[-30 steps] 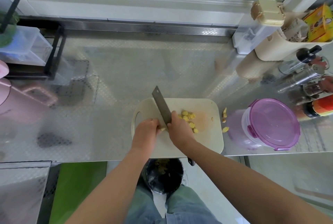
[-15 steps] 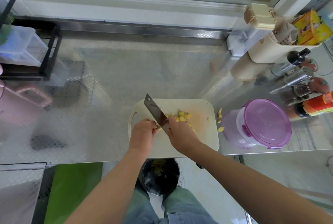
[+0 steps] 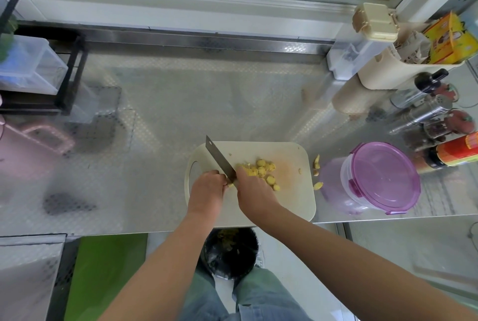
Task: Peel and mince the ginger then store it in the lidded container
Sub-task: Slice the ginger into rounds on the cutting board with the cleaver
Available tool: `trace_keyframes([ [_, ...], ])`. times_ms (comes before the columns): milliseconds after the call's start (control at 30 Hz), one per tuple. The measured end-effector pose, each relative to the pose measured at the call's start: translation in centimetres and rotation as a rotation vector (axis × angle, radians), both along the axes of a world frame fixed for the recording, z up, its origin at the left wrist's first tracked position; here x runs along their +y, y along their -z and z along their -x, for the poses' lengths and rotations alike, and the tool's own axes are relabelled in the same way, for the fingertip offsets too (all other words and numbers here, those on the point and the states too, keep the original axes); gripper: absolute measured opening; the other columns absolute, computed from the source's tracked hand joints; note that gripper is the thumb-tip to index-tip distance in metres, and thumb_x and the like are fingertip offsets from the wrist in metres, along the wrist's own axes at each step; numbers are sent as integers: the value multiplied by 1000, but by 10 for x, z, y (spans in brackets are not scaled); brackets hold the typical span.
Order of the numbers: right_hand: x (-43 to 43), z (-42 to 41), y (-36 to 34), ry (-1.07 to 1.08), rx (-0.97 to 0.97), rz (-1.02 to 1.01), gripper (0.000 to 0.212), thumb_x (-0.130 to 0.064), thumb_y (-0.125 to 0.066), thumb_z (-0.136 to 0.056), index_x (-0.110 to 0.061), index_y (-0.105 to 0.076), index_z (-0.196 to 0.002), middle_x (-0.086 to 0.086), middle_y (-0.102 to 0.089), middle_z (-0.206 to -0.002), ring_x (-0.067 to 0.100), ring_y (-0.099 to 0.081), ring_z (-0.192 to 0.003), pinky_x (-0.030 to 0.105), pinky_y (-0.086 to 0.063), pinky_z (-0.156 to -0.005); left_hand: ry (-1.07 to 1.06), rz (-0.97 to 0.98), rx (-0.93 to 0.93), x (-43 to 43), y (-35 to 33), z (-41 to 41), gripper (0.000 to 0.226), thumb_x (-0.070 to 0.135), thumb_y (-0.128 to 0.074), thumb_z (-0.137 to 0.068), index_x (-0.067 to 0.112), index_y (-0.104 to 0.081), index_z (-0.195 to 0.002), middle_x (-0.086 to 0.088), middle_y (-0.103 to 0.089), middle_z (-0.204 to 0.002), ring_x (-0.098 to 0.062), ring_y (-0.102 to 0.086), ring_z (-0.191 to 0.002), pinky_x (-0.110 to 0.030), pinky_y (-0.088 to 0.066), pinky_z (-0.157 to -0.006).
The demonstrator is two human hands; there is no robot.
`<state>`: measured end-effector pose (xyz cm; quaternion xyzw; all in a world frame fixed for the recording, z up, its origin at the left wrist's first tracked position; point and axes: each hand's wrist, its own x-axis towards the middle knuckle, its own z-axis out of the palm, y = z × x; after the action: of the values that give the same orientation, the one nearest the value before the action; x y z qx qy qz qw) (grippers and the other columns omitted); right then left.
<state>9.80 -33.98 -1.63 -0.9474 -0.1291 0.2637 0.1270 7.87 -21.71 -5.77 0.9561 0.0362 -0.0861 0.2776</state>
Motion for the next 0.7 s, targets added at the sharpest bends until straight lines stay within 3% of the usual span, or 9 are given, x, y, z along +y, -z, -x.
trace_keyframes([
  [133,5,-1,-2,-21,-19,-2,22,3,-40,-92,-15,-31,-100,2,-43,-71,26,-45,-62,30,-26,-44,-2,-15,33,2,1,-2,16,10,-58,-91,6,-74,-88,-11,-67,-88,-29,-62,-84,-40,-50,-74],
  [233,-3,5,-1,-20,-14,17,32,6,-42,-90,-12,-36,-116,3,-45,-76,26,-45,-66,33,-34,-54,10,-25,56,2,2,-3,17,11,-58,-91,7,-75,-94,-10,-68,-93,-28,-62,-88,-41,-50,-78],
  [367,-5,9,-2,-21,-33,28,37,6,-42,-90,-13,-36,-121,5,-49,-80,26,-44,-68,34,-34,-60,27,-66,82,1,2,-5,21,13,-56,-93,10,-74,-103,-8,-69,-99,-26,-62,-94,-38,-50,-80],
  [567,9,-5,-3,1,-6,-6,23,2,-40,-92,-17,-28,-96,2,-43,-70,26,-50,-65,30,-28,-44,20,-75,79,0,2,-5,18,14,-57,-93,8,-74,-92,-10,-68,-92,-27,-61,-88,-37,-49,-76],
  [700,-1,4,0,15,-1,-15,30,3,-40,-91,-14,-35,-114,6,-47,-76,29,-48,-68,32,-31,-50,19,-75,86,0,3,-5,18,15,-58,-92,10,-74,-96,-8,-68,-95,-27,-62,-91,-38,-49,-79],
])
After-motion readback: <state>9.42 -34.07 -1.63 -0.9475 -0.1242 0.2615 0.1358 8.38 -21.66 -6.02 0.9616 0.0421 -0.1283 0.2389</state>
